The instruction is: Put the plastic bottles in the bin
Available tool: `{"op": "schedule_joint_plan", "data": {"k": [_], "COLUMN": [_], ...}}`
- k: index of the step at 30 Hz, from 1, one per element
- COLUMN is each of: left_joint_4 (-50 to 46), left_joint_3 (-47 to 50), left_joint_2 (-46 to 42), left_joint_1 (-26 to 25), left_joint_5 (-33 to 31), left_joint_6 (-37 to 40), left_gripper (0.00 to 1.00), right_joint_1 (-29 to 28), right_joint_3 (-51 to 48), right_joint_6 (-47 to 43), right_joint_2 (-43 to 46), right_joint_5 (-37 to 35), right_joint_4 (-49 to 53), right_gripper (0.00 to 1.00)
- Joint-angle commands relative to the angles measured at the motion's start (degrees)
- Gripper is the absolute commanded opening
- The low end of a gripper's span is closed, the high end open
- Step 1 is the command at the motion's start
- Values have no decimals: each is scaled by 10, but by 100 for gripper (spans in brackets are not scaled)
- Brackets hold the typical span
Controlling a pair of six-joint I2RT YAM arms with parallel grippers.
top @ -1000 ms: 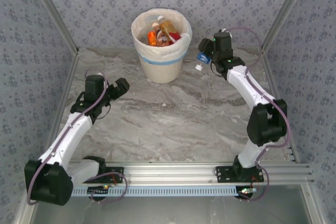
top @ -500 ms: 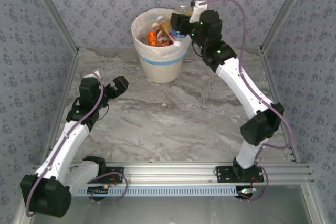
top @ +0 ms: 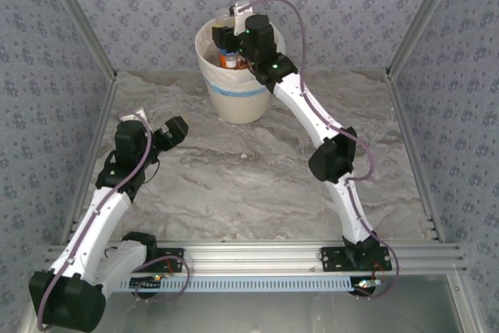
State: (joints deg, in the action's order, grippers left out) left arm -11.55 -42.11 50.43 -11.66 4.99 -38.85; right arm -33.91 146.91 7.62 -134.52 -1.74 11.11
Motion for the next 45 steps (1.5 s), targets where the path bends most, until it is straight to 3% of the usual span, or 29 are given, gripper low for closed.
{"op": "schedule_joint_plan", "data": {"k": [1,5,8,16,19,22,26,32,36,41,45], "left_joint_4": [-7,-6,-4,-14,-43,-68,-75,-23,41,117,208], "left_joint_3": [5,4,1,-5,-14,-22,-12,32,72,100,109], "left_joint_2": [-7,0,8,11,7,-1,-12,-9,20,87,178], "left_joint_1": [4,6,7,10,19,30,43,64,76,86,94], "left_joint_5": [-9,-9,-9,-29,-68,-127,-235,-343,-397,-417,-381], "left_joint_6": [8,9,7,9,25,48,71,118,144,174,248], "left_gripper": [99,100,99,100,99,99,99,99,99,100,100], "right_joint_1": [-5,-4,-2,2,4,13,36,121,180,233,271], "right_joint_3": [55,60,73,28,-86,-261,-478,-717,-845,-972,-1045], "right_joint_6": [-22,-34,-31,-27,-28,-19,8,82,64,40,32], "right_joint_2": [-24,-25,-17,80,162,271,410,572,639,678,681], "right_joint_5": [-12,21,35,11,-22,-45,-88,-143,-147,-172,-168], "right_joint_4": [54,69,75,121,103,30,-45,-63,-60,-90,-118], "right_gripper": [64,81,88,96,100,100,100,100,100,100,100]}}
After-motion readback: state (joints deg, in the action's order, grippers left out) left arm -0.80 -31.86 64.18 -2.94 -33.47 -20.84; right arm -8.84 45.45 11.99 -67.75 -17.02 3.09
